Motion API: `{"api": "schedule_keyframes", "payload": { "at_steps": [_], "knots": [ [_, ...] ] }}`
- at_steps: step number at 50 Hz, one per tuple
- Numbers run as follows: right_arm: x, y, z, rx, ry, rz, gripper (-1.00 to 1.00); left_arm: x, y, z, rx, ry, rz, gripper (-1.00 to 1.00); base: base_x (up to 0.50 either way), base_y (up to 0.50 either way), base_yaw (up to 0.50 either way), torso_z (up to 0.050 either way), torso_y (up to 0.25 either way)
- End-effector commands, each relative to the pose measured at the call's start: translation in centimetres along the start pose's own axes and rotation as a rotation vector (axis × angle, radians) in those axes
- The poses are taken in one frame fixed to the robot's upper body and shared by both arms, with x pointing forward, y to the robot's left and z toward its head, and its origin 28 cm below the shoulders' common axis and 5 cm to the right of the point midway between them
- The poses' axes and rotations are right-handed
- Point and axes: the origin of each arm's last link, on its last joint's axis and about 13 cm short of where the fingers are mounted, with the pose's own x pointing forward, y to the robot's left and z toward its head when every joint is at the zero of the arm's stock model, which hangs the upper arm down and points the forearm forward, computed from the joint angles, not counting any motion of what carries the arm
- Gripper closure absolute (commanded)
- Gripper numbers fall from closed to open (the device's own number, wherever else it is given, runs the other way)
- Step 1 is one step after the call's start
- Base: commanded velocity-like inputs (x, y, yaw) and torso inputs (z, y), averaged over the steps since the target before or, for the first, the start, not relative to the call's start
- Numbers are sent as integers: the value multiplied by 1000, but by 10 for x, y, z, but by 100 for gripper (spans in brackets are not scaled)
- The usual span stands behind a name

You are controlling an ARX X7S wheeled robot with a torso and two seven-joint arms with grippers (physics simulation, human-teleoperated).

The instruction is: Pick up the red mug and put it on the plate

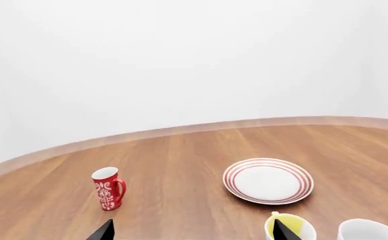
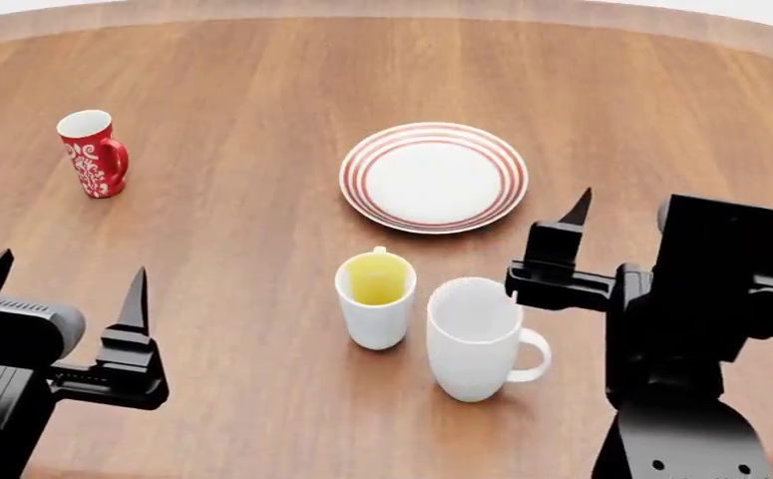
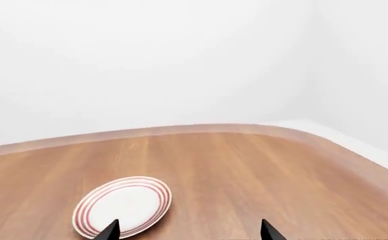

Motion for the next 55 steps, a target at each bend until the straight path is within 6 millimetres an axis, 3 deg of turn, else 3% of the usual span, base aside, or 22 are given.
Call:
{"api": "schedule_keyframes", "payload": {
  "at_steps": [1, 55],
  "knots": [
    [3, -3, 1, 9, 13, -21, -100, 0, 1, -1, 0, 0, 3, -100, 0, 0, 0, 0, 0],
    [4, 0, -8, -4, 53, 32, -100, 0, 3, -7, -13, 7, 8, -100, 481, 0, 0, 0, 0]
  ]
}}
